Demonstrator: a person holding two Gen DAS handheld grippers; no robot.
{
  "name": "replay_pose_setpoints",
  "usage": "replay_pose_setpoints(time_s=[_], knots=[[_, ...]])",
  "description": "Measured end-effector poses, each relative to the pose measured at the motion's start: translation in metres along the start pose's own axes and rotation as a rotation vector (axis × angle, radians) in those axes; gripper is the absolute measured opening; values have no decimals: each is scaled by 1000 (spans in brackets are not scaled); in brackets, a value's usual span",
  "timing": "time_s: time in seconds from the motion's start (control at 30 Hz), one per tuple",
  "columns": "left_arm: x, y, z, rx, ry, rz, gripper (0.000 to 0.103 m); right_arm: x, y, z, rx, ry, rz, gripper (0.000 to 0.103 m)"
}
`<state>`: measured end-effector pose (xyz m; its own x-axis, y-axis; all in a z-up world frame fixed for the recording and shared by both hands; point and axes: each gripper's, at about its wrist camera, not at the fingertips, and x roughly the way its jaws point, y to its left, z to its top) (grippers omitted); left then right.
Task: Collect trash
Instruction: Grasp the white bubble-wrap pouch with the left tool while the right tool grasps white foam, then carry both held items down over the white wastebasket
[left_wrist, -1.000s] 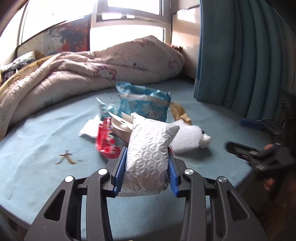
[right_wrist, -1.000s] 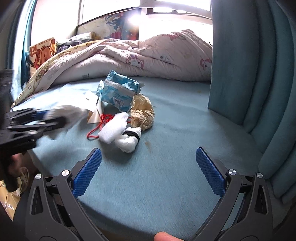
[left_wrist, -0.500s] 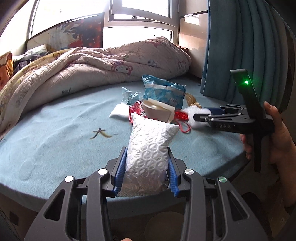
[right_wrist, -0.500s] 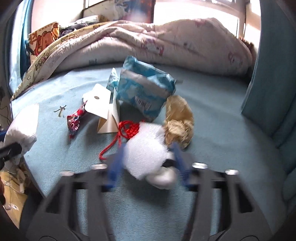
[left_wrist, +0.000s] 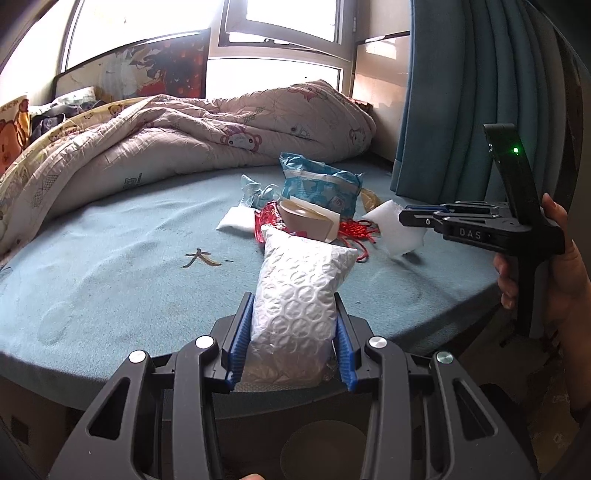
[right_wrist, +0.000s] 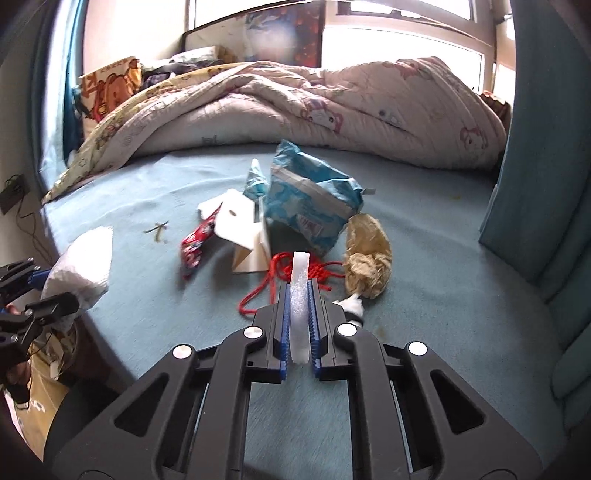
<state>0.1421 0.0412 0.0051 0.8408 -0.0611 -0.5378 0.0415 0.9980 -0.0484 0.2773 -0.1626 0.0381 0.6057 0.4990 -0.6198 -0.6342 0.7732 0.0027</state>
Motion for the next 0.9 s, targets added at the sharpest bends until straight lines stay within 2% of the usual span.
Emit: replay_pose_setpoints(time_s=[0.23,0.43,0.67,0.9], knots=[[-25,-12,-6,11,-15,2,39,-42,16,-12,-24,-42,24,9],[-48,-22,-22,10,-6,-3,39,-85,42,-39,-69,-69,53,9],[-70,-37,-56,24,28,-3,39,-129,77,-96,-88,-75,104,9],[-70,-48,-110,42,102,-40,39,-129,93,-167,-49,-14,127,9]])
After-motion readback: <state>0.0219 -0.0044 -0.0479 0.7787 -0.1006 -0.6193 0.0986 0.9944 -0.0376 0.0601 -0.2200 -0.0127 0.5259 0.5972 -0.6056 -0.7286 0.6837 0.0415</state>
